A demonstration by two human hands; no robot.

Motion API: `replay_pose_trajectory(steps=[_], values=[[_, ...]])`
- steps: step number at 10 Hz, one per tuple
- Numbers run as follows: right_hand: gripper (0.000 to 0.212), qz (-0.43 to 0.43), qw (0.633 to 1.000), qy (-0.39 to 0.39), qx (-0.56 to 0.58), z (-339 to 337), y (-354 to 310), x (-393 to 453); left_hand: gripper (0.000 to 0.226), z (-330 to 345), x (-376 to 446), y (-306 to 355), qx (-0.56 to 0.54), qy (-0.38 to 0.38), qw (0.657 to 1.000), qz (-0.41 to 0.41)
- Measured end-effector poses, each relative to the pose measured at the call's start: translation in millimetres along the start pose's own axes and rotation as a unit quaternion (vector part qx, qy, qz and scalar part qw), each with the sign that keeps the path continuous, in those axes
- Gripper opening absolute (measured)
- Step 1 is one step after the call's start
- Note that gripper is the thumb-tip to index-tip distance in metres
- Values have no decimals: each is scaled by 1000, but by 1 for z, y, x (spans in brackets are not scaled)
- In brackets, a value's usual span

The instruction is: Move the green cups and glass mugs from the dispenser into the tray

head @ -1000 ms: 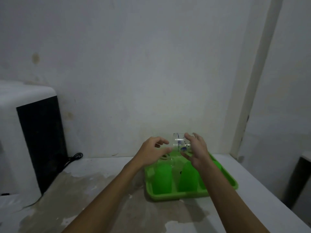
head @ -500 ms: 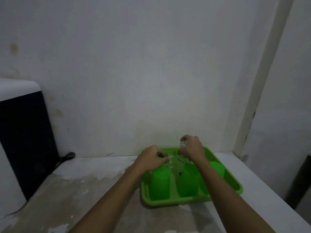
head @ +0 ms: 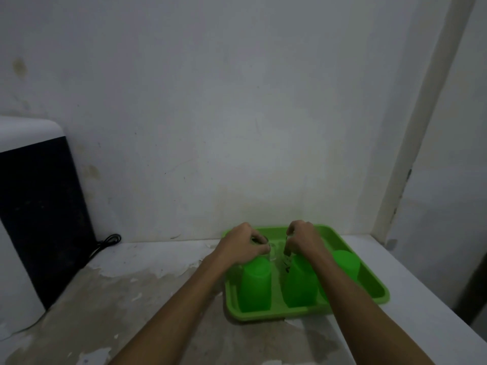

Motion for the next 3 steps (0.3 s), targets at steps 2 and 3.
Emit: replay_pose_trajectory(steps=[2,3], values=[[62,6,1000,-11,-28,-2,-1,1,34,-4,-8,4,1,-38,999,6],[59,12,999,25,-44,-16,-6,-4,28,-19,-11,3,-14,0,1000,-10]])
Point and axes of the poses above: each hand's wrist, its own x-axis towards the middle knuckle, its own z-axis out of the palm, y = z × x, the point moved 5 cm from there along x, towards the middle knuckle, and after that the axes turned 14 degrees about -x, right-handed, at the moved point
